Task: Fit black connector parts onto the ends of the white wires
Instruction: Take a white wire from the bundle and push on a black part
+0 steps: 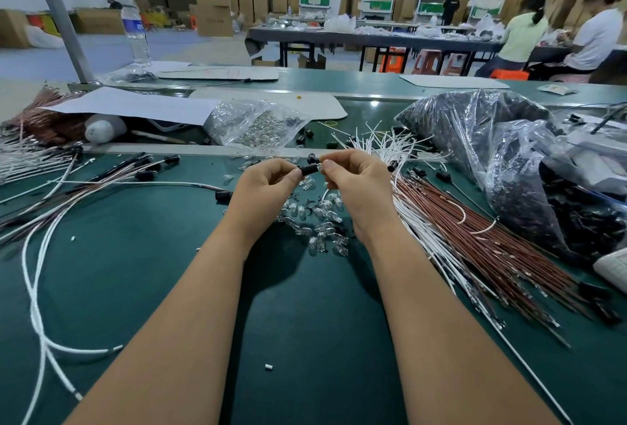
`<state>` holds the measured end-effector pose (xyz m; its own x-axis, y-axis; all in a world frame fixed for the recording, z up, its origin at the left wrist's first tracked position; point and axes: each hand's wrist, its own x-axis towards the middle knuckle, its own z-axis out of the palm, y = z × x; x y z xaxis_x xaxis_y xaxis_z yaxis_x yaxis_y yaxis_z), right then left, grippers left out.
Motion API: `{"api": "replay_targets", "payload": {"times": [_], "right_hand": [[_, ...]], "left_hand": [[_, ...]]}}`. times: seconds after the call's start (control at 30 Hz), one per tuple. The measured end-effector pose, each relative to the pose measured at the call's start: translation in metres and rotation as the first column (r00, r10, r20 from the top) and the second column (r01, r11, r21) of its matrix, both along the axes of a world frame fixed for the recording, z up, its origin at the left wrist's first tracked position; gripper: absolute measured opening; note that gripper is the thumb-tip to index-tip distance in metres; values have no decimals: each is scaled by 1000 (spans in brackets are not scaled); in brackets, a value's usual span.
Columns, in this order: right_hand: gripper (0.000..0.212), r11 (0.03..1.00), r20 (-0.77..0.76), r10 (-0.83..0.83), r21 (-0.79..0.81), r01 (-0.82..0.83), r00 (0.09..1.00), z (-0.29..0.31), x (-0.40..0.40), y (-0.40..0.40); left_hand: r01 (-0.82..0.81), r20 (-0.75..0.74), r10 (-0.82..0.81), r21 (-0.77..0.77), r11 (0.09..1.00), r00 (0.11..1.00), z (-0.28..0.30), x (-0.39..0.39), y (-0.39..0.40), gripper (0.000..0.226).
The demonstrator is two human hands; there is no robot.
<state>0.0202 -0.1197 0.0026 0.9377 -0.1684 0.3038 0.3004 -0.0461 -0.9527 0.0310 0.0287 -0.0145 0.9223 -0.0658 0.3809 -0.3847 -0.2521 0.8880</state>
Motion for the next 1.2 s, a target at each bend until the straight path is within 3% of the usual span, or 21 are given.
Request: {"api": "replay_targets", "payload": {"times": [0.37, 0.53, 0.67, 0.83, 1.03, 1.2], "right_hand": [[15, 999, -101, 51, 21, -49, 994, -9, 5, 0], [14, 987, -135, 83, 144, -64, 987, -5, 4, 2], [18, 998, -162, 58, 24, -55, 985, -5, 1, 2], [20, 995, -232, 92, 51, -82, 968, -3, 3, 1], [16, 997, -103, 54, -57, -60, 993, -7, 5, 0], [19, 996, -145, 83, -6, -85, 986, -11, 5, 1]], "left_hand": [[-75, 93, 65, 107, 991, 994, -3, 4, 3, 7], [-53, 54, 51, 31, 998, 997, -2, 2, 2, 10], [-46, 62, 44, 37, 998, 997, -1, 0, 2, 5], [-48, 87, 43, 58, 997, 995, 0, -2, 2, 3], [-35, 41, 34, 9, 999, 999, 0, -1, 2, 8], [-25, 30, 25, 5, 1000, 999, 0, -2, 2, 5]]}}
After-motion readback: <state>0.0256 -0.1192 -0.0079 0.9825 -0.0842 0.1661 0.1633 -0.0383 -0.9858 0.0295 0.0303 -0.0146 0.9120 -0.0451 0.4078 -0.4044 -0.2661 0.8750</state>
